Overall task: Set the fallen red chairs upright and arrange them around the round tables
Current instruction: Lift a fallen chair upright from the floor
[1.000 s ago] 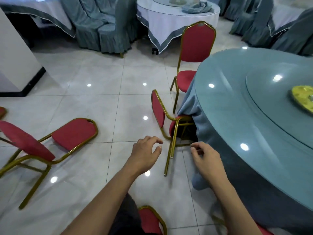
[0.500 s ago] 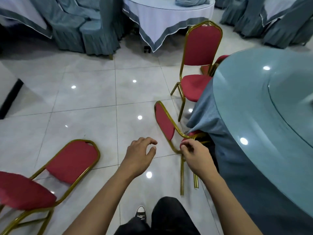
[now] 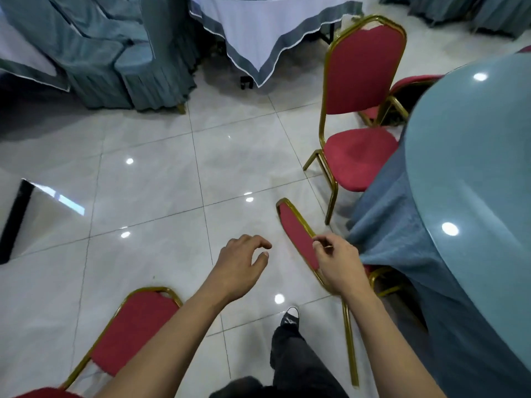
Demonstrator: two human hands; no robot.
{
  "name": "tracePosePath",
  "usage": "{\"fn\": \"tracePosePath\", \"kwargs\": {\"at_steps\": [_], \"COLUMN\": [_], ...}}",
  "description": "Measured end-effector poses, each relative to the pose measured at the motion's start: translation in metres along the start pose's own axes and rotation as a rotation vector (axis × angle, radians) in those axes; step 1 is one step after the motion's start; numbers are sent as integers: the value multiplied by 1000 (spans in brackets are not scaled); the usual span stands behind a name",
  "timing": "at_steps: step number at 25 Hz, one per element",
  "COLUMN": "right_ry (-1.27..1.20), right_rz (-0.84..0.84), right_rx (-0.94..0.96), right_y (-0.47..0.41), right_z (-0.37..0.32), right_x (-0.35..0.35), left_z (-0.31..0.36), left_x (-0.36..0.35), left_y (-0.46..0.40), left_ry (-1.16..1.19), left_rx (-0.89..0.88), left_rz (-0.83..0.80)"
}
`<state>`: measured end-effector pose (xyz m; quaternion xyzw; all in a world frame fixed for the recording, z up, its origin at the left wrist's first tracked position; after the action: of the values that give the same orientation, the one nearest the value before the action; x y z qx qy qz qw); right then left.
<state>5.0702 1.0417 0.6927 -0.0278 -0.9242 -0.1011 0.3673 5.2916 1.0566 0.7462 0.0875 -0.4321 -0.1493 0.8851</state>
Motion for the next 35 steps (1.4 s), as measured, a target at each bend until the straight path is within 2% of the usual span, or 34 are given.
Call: {"fn": "tracePosePath", "kwargs": {"at_steps": [6,11,17,23,26,29,35], "right_ry": [44,89,164,478,537,591,533], "right_rz": [-69,-47,39,54,-42,-70,-16], "right_rx": [-150,-318,-477,-523,-601,-640,-513], "right_y": [-117,-198,-304,-406,-428,-436,-377], "right_z": [-1,17,75,182,234,254,202], "right_x": [-36,-84,-204,-330,-364,-375,-339], "left_z": [-21,-82,-211,-346,-389,-410,-394], "left_x": [32,23,-58,-167,-201,-218,-206], "left_y": [-140,-262,-400,-497,-524,-535,-555], "left_ry": [6,65,106,39,44,31,71], "left_rx": [-16,-13,-32,-76,-36,-22,-45], "left_rz": [-64,-139,-299,-413,-438,-477,-477]}}
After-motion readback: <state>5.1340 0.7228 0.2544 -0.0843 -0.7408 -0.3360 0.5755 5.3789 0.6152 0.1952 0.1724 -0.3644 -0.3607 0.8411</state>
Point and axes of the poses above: each hand's wrist, its own y-axis away from the middle knuckle, its own x-axis out of the back of the hand, z = x × y, the point moved 7 cm from there along -y, towards the middle knuckle, and after that the axes turned 1 degree about y, right-handed, at the moved point
